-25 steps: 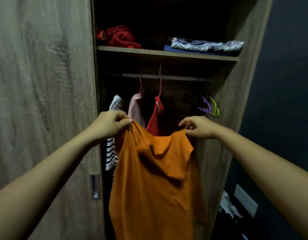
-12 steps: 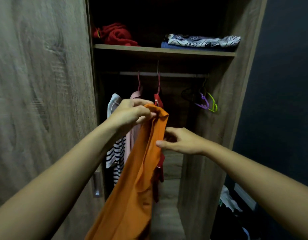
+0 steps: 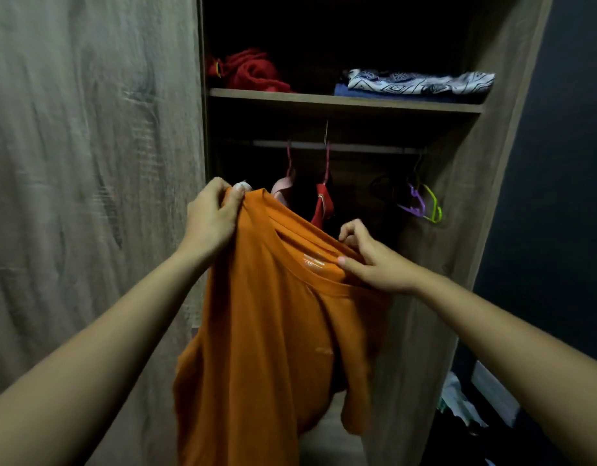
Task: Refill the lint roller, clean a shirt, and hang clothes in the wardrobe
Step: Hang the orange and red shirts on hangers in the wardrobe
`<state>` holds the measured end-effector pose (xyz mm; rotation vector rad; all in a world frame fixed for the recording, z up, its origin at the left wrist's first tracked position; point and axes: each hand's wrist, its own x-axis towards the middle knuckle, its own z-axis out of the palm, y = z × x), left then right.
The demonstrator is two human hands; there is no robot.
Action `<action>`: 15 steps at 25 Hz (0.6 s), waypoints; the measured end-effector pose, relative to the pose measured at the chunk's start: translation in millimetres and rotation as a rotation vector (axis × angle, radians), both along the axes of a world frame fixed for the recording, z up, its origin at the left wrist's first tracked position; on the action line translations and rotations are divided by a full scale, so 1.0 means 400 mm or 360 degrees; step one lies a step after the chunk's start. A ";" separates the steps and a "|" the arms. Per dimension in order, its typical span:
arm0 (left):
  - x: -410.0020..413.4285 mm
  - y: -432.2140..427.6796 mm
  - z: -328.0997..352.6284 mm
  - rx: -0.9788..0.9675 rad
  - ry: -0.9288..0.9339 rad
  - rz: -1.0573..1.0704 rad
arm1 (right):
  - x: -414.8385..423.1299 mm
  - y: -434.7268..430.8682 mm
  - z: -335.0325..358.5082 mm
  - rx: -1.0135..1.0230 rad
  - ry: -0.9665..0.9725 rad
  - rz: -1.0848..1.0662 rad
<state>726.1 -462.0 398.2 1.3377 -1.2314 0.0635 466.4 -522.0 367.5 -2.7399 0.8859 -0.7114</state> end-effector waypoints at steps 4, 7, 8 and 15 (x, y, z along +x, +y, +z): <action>0.021 -0.008 -0.017 -0.0023 -0.0115 0.0185 | -0.089 -0.038 -0.006 -0.0359 0.0637 -0.0317; 0.026 -0.031 -0.053 0.0167 -0.0376 0.0104 | -0.127 -0.050 0.008 -0.0262 0.0237 -0.0678; 0.017 -0.040 -0.060 0.0183 -0.0427 0.0065 | -0.129 -0.052 0.019 -0.0211 0.0194 -0.0743; -0.093 -0.159 -0.101 0.0570 -0.0976 -0.0143 | -0.187 -0.065 0.082 0.0424 0.0268 -0.0839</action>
